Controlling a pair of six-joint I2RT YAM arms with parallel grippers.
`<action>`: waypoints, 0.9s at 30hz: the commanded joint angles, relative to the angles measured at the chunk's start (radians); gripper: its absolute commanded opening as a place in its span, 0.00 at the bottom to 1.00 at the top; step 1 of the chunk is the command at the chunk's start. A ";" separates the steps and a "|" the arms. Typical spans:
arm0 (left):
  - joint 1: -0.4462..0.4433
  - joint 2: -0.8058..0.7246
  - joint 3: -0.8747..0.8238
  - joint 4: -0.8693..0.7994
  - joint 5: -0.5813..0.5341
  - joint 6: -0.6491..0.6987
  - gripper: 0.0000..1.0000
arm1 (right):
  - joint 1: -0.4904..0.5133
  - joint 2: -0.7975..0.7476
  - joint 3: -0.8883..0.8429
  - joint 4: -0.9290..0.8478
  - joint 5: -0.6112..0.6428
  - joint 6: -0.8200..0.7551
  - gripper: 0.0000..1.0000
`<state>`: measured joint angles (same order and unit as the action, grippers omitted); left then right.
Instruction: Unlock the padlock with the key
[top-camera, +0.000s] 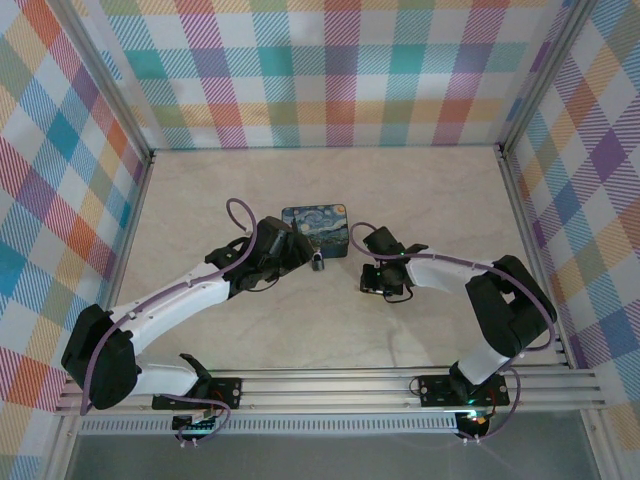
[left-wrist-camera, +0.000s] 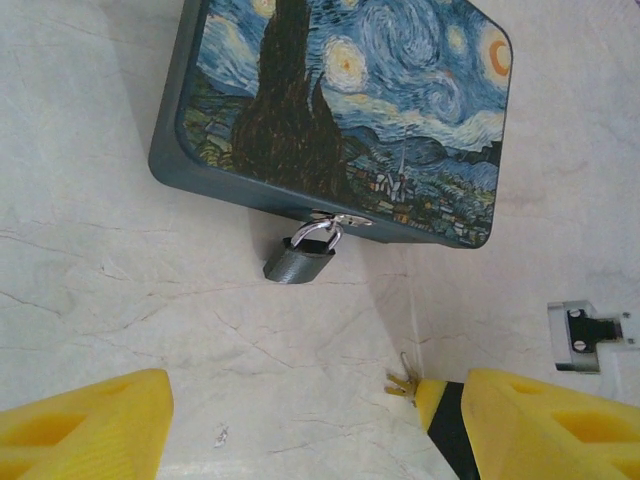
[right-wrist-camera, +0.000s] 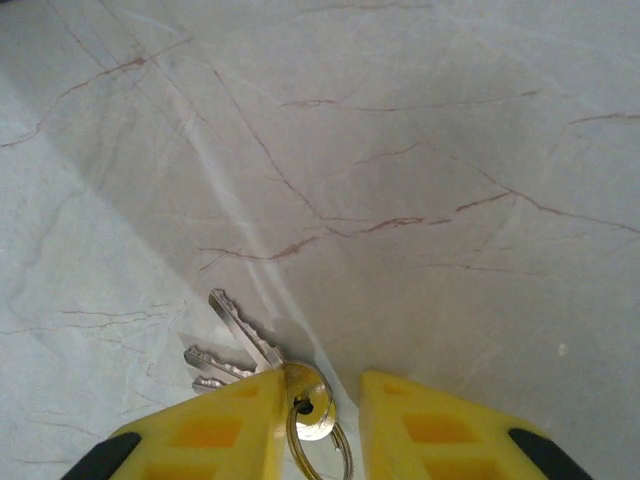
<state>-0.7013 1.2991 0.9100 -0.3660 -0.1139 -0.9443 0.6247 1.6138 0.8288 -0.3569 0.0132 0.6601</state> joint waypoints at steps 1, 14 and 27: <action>0.011 -0.024 -0.020 -0.016 0.002 0.027 0.76 | 0.026 0.088 -0.056 0.052 -0.016 0.032 0.21; 0.006 0.007 -0.074 0.041 0.074 0.028 0.76 | 0.026 0.073 -0.085 0.156 -0.081 0.057 0.05; -0.010 0.068 -0.072 0.114 0.160 0.027 0.76 | 0.024 -0.073 -0.101 0.192 -0.125 -0.011 0.00</action>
<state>-0.7055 1.3613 0.8398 -0.3023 0.0177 -0.9260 0.6430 1.5852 0.7437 -0.1368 -0.0875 0.6838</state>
